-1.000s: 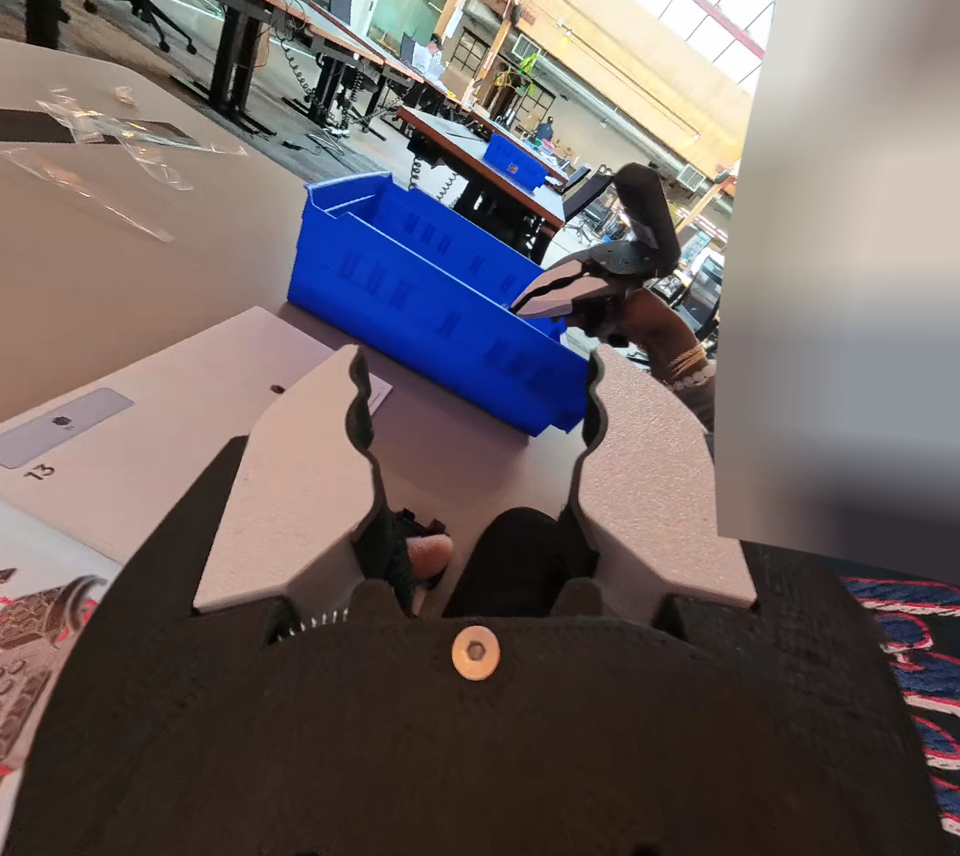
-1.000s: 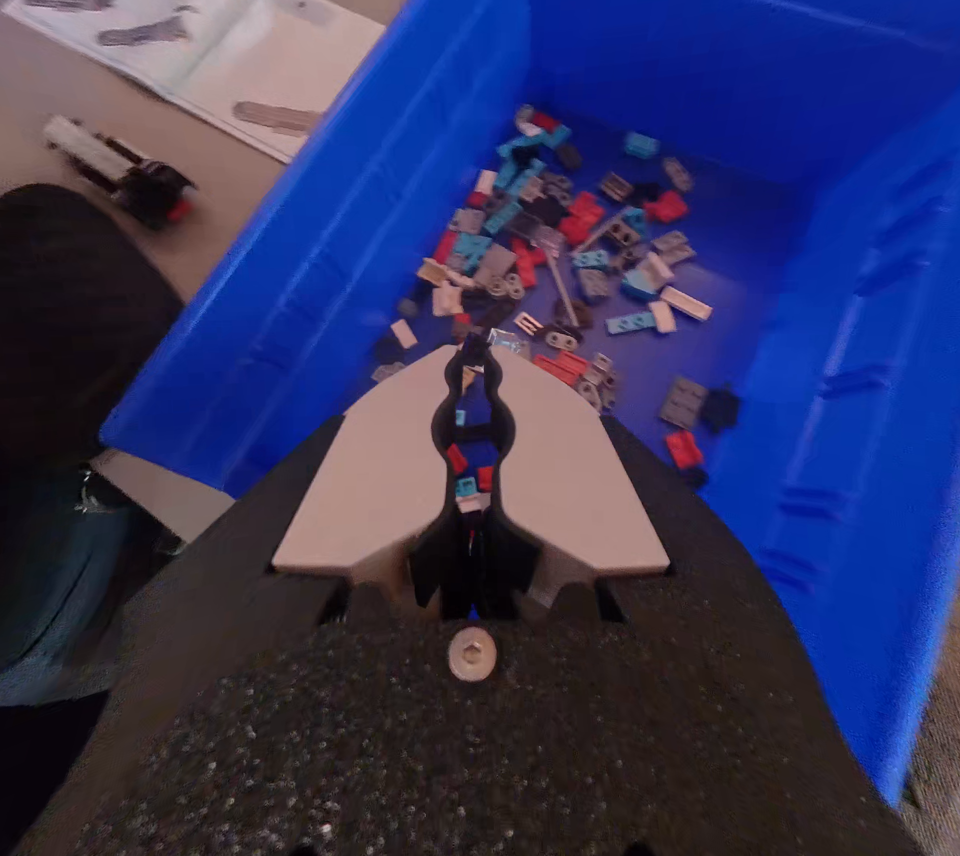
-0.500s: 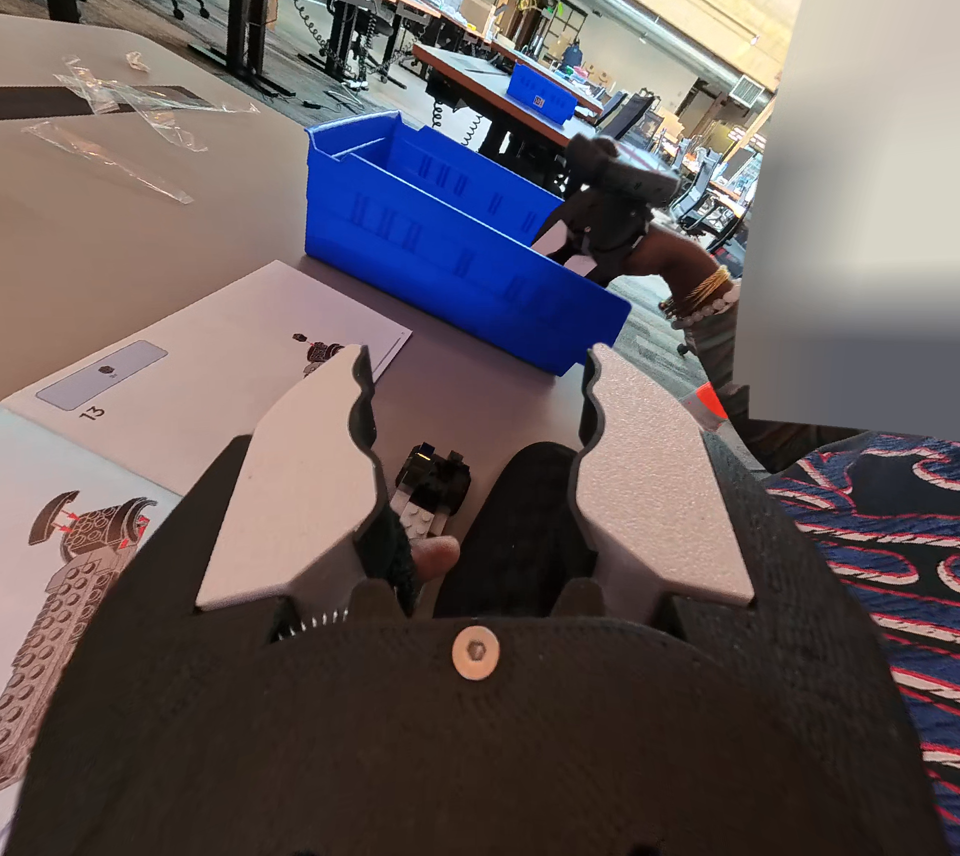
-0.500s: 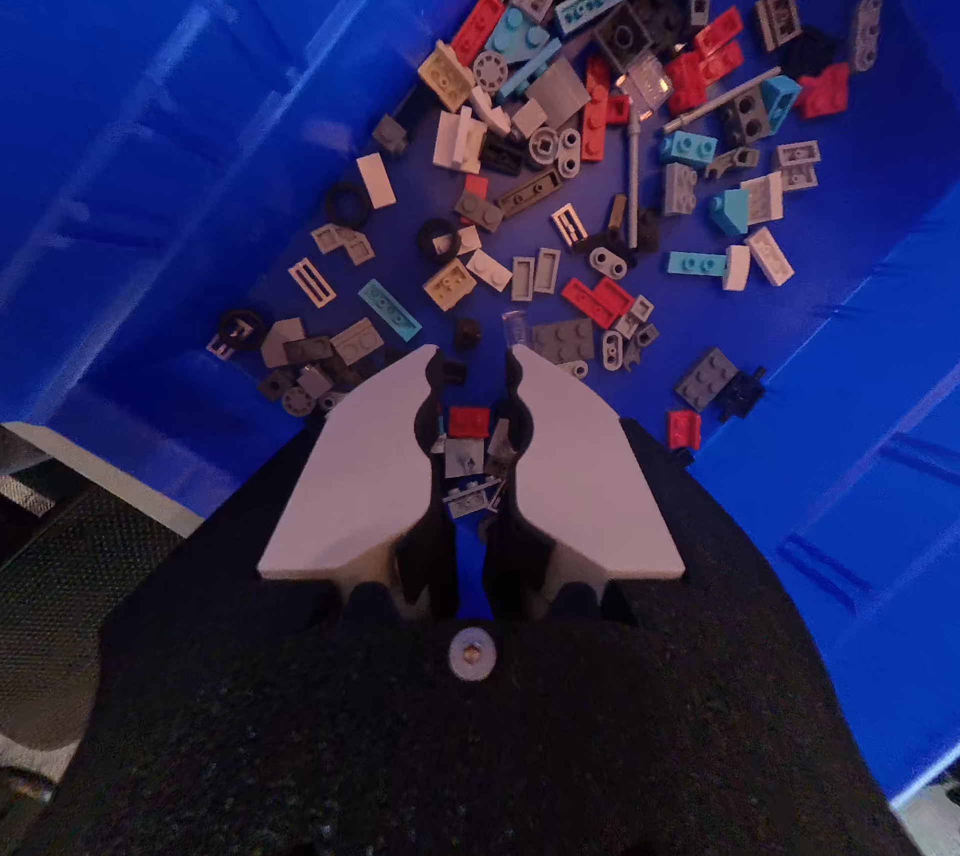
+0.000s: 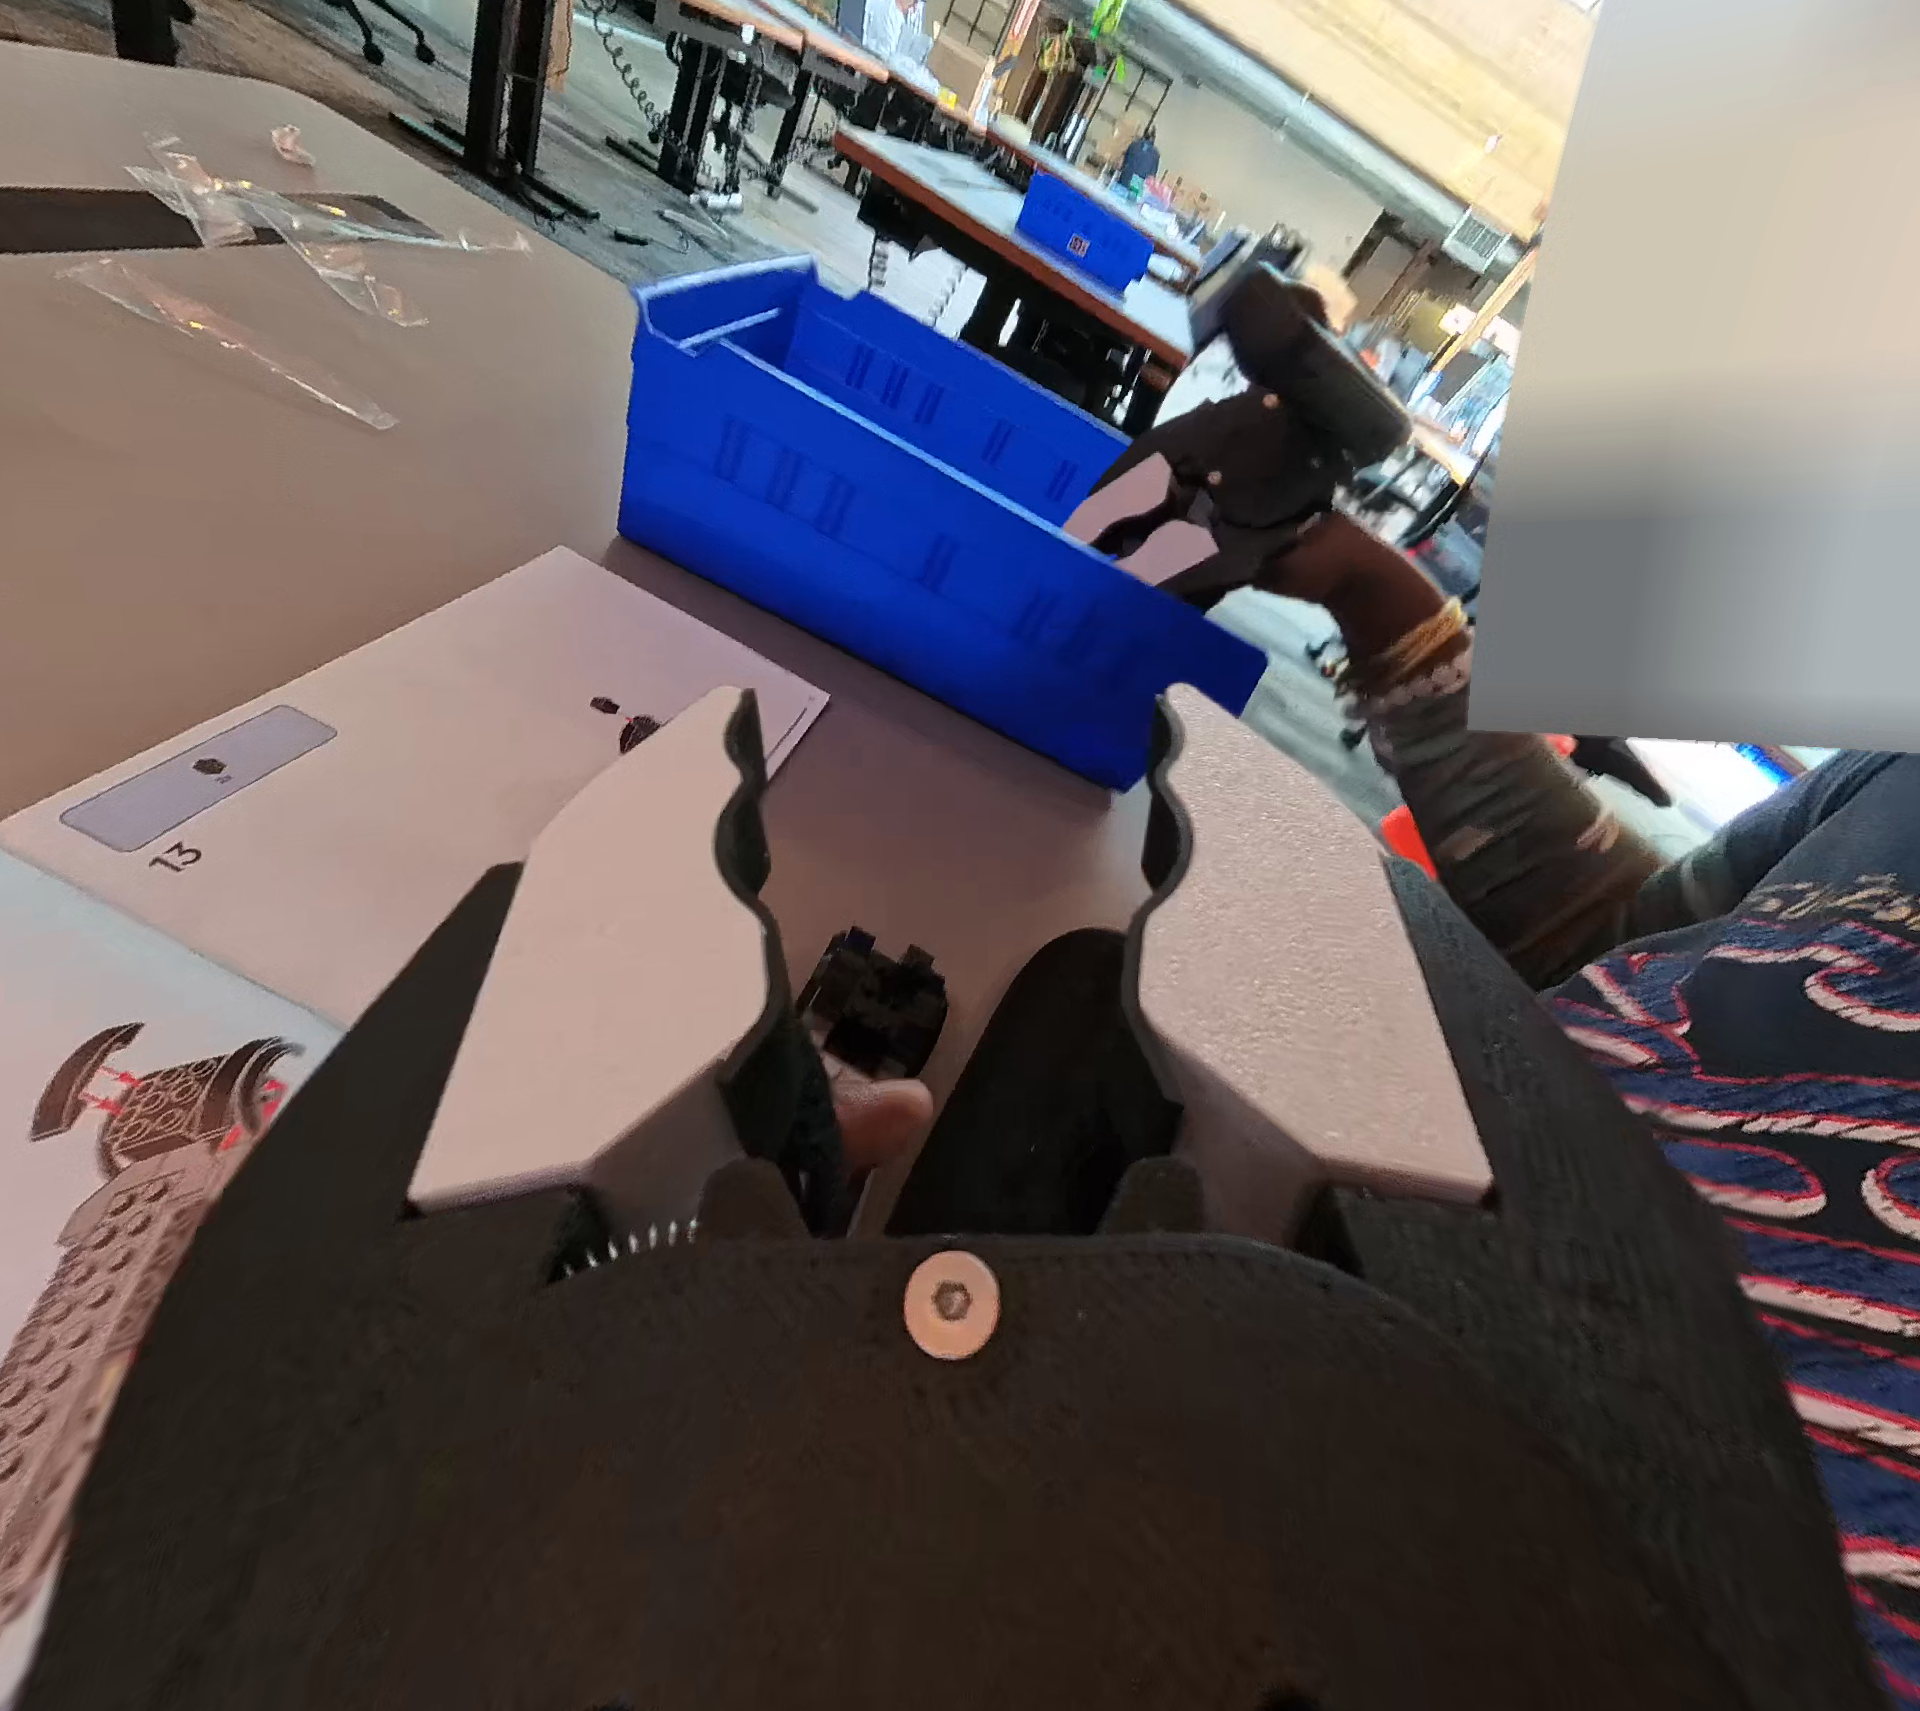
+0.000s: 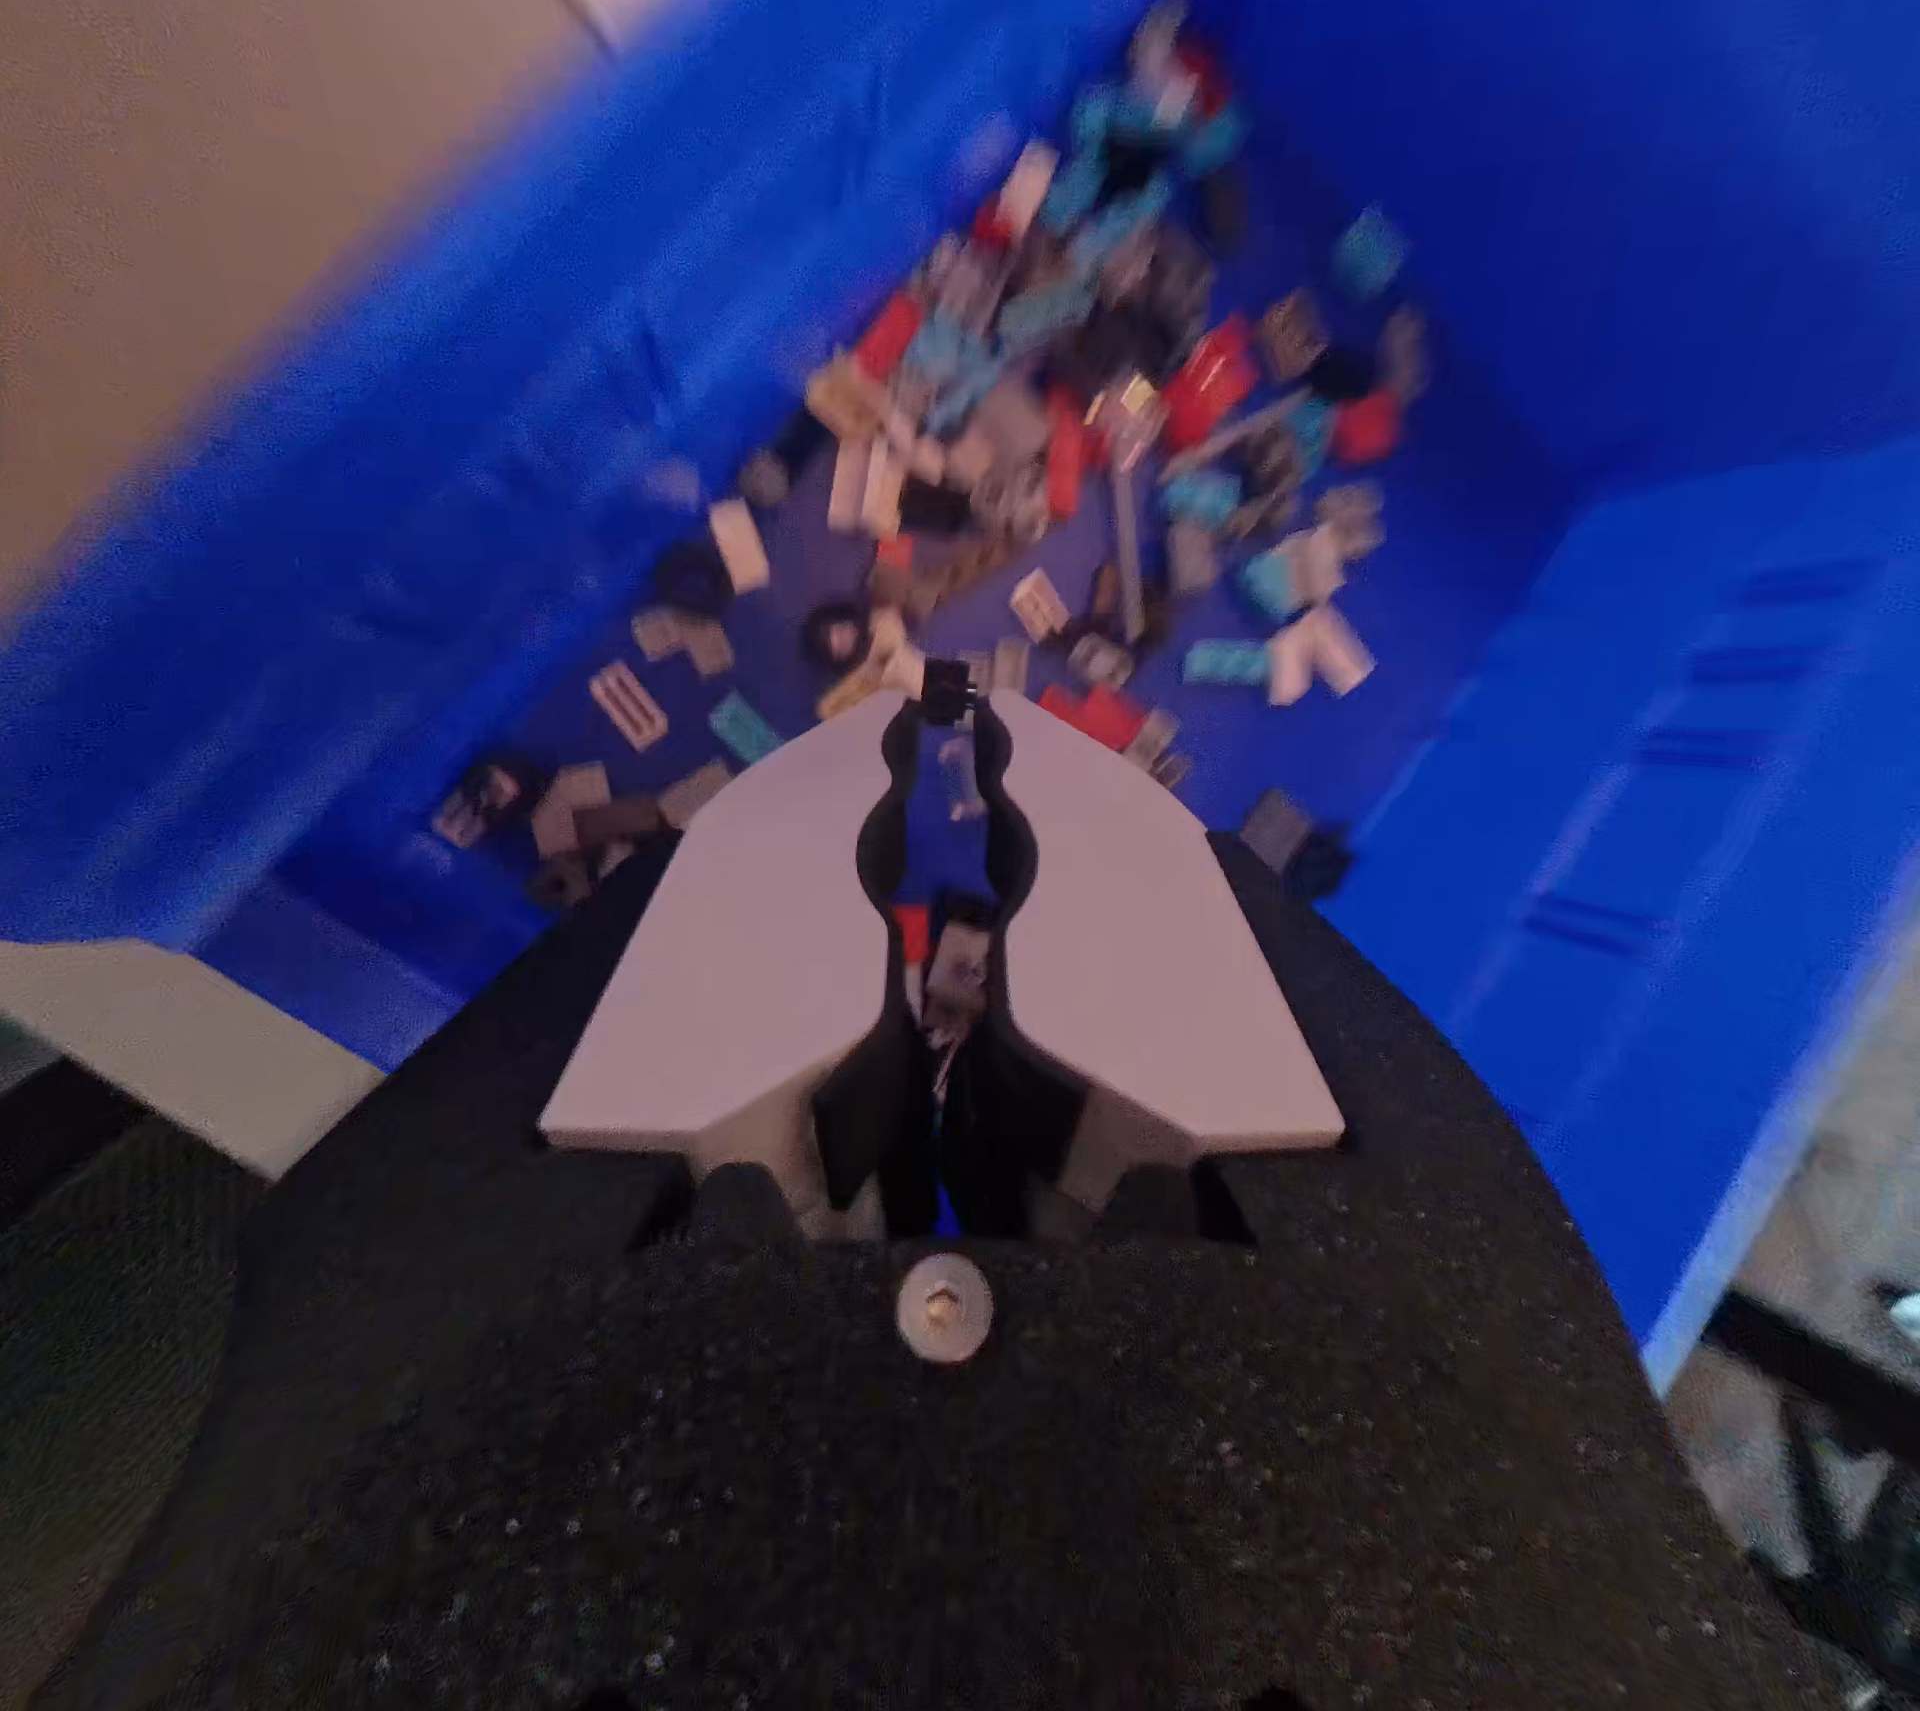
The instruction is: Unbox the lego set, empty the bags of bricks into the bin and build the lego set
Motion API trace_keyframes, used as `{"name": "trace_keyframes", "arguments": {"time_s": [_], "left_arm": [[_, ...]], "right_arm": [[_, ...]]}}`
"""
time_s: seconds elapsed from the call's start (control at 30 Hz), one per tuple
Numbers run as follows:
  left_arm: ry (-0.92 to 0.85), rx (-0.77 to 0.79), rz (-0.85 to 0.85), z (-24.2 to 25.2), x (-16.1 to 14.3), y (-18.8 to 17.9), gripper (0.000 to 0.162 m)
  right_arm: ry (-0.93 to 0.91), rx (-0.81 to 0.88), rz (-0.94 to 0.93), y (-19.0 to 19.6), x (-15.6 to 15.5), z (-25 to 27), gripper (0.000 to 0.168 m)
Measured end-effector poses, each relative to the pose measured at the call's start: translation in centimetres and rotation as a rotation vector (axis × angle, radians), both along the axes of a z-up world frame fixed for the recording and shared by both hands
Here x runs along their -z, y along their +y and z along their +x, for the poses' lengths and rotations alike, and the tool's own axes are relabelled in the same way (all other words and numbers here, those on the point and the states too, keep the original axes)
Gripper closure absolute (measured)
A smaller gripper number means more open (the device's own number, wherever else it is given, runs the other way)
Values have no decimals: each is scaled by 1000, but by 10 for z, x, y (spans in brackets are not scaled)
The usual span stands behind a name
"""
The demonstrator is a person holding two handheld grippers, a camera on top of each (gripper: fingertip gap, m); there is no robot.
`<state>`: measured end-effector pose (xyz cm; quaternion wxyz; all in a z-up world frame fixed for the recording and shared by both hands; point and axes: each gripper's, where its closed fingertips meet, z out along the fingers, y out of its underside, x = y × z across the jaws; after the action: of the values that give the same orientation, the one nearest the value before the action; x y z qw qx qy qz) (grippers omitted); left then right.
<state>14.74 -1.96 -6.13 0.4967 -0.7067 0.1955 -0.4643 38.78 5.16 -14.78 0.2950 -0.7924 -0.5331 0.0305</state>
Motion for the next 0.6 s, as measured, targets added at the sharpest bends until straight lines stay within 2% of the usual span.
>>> {"name": "trace_keyframes", "arguments": {"time_s": [0.03,0.13,0.23,0.37,0.5,0.6], "left_arm": [[-54,-11,0,0,-6,1,97],[-271,-4,-20,3,-30,3,120],[-369,67,-59,17,-43,1,127],[-302,138,-34,34,-47,-13,127],[-206,131,-40,28,-36,-22,127],[-230,124,-50,18,-34,-26,131]], "right_arm": [[42,-23,104,2,-21,-13,158],[257,-153,366,-14,-89,-78,158],[357,-312,492,-46,-123,-141,158],[335,-452,580,-73,-127,-199,158],[299,-496,629,-85,-124,-224,158],[278,-527,628,-93,-121,-233,158]]}}
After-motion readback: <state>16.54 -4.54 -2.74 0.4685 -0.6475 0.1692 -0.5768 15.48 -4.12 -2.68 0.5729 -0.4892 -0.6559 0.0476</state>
